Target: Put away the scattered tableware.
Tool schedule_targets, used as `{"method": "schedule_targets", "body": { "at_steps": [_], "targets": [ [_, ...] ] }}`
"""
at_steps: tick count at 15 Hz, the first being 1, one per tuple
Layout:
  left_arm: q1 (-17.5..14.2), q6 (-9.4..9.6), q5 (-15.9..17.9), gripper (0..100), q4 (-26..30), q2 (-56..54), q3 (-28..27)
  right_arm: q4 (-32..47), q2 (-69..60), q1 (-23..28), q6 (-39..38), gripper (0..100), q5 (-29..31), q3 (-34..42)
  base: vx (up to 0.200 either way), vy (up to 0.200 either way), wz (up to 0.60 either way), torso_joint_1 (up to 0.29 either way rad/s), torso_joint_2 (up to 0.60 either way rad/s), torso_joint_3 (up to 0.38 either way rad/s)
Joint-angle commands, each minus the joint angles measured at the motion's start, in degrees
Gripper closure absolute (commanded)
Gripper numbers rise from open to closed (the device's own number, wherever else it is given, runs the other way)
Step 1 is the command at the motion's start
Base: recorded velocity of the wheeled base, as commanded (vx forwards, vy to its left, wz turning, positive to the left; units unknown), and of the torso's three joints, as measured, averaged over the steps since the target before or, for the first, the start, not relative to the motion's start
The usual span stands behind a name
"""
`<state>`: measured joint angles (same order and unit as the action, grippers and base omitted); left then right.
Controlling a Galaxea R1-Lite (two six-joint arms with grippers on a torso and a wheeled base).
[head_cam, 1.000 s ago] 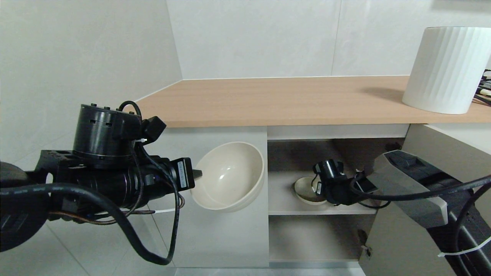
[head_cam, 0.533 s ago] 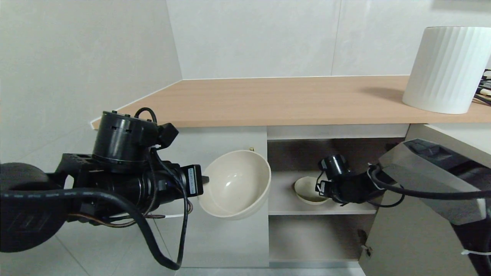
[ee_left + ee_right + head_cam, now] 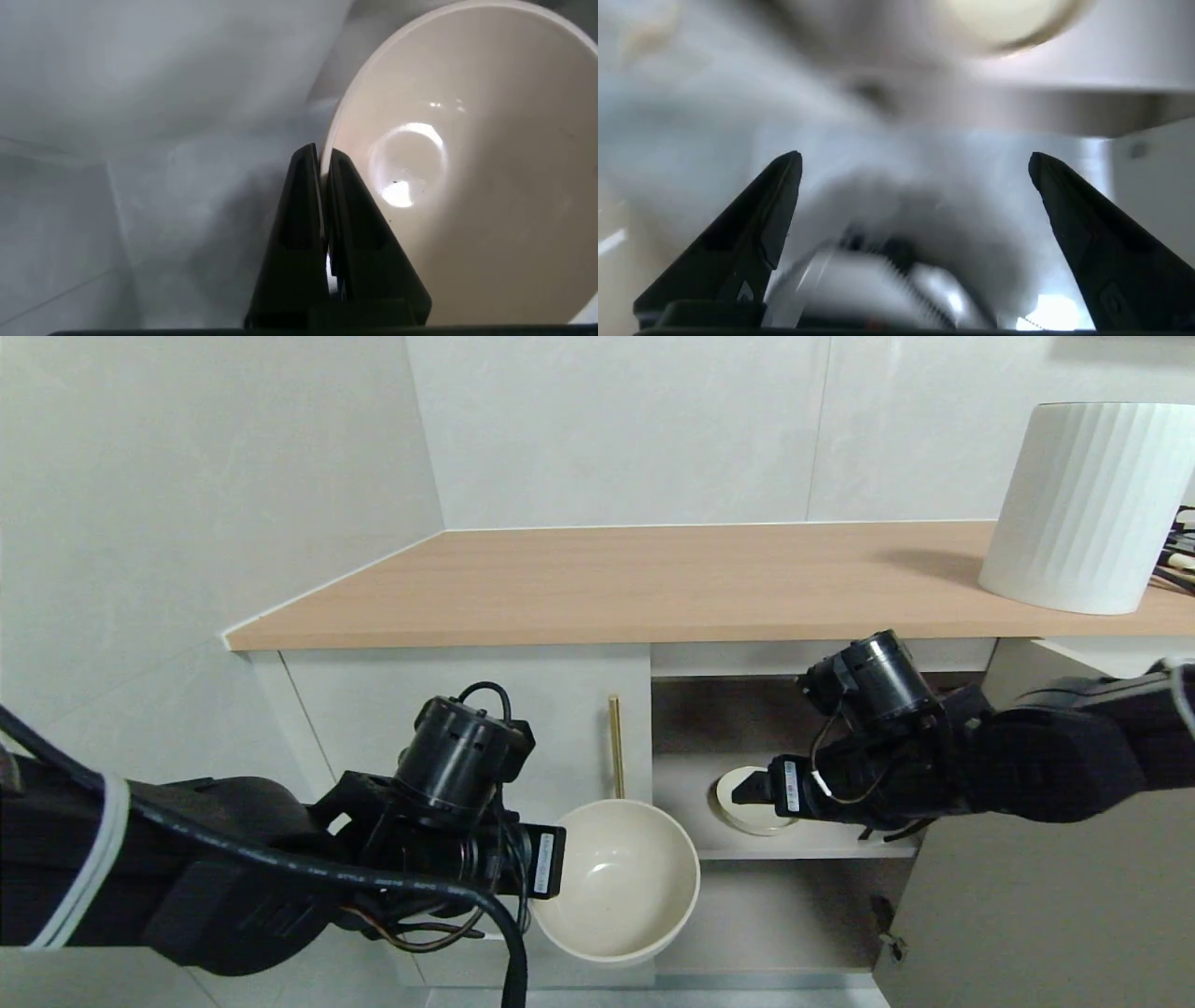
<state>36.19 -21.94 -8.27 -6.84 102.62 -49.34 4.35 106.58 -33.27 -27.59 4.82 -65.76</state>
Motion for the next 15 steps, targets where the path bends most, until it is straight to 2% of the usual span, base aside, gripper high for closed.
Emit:
{"method": "schedule_targets", "body": {
  "at_steps": [1,8,14,15],
  "targets": [
    [1.42,0.15,-0.17,100,0.07,2.15,0.56,1.62,-7.18,-5.93,-0.19,0,-1.21,1.86,0.000,0.000,0.00,0.000,0.00,0.000],
    [2.83,0.15,-0.35,100,-0.02,1.35,0.82,1.62,0.38,-11.12,-0.27,0,-1.12,2.47,0.000,0.000,0.00,0.000,0.00,0.000],
    [3.62,0.15,-1.49,100,-0.02,1.27,0.91,1.27,3.19,-11.64,-0.45,0,-0.77,2.21,0.000,0.000,0.00,0.000,0.00,0.000],
    [3.62,0.15,-1.49,100,-0.02,1.27,0.91,1.27,3.63,-11.91,-0.71,100,-0.86,2.21,0.000,0.000,0.00,0.000,0.00,0.000]
  ]
}}
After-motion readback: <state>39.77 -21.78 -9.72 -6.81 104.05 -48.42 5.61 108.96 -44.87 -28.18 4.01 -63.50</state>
